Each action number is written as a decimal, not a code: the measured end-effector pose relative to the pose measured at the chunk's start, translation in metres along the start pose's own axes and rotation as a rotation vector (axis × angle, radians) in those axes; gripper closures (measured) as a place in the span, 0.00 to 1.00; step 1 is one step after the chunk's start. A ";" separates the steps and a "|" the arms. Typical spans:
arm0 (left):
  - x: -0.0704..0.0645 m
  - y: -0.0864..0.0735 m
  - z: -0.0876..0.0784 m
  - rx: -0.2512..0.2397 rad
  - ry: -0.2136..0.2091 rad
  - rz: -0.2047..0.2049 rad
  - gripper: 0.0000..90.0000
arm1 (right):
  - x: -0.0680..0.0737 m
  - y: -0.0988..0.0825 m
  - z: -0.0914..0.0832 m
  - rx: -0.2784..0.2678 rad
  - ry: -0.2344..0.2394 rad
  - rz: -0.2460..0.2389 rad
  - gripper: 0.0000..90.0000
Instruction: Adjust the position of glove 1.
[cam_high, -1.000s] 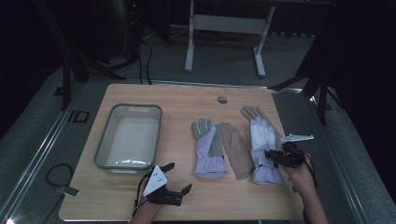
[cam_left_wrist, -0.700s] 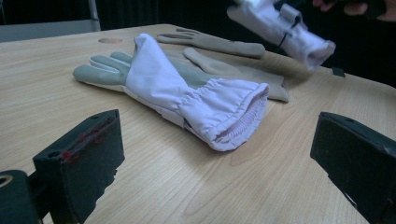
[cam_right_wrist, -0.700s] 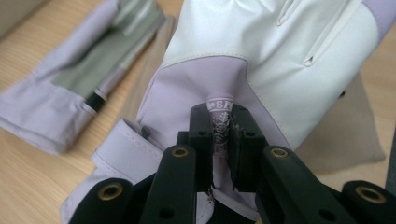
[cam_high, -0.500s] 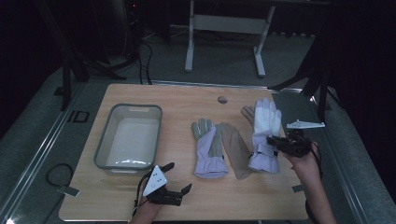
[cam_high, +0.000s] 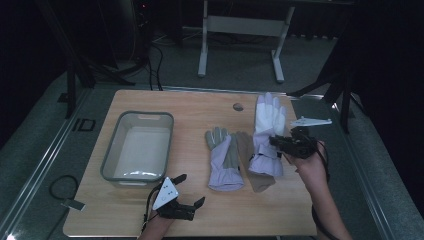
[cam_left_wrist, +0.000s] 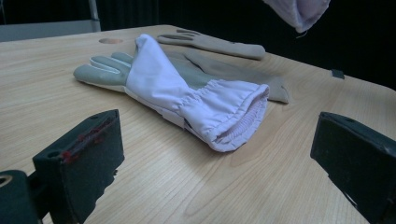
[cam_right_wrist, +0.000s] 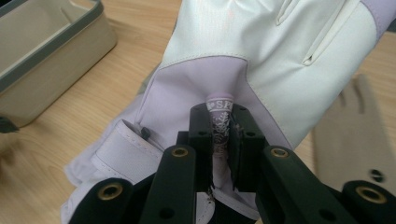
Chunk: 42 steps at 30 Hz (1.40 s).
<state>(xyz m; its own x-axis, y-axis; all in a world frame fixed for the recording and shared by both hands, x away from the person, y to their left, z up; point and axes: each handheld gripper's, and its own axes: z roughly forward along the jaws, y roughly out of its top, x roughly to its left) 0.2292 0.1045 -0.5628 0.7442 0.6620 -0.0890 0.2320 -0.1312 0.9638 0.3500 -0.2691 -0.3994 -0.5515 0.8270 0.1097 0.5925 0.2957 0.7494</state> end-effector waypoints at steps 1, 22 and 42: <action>0.000 0.000 0.000 -0.001 0.001 0.000 0.03 | 0.005 0.001 0.004 0.004 0.000 -0.003 0.90; -0.002 0.000 -0.001 -0.007 0.018 0.013 0.01 | 0.084 0.005 0.078 0.128 0.021 -0.009 0.90; -0.002 0.000 0.000 -0.003 0.021 0.008 0.01 | 0.090 -0.014 0.130 0.231 -0.036 0.017 0.88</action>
<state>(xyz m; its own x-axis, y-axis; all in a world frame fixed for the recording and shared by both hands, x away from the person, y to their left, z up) 0.2277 0.1029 -0.5628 0.7328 0.6761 -0.0763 0.2241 -0.1339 0.9653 0.3679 -0.1369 -0.4849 -0.5213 0.8481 0.0950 0.7228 0.3795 0.5775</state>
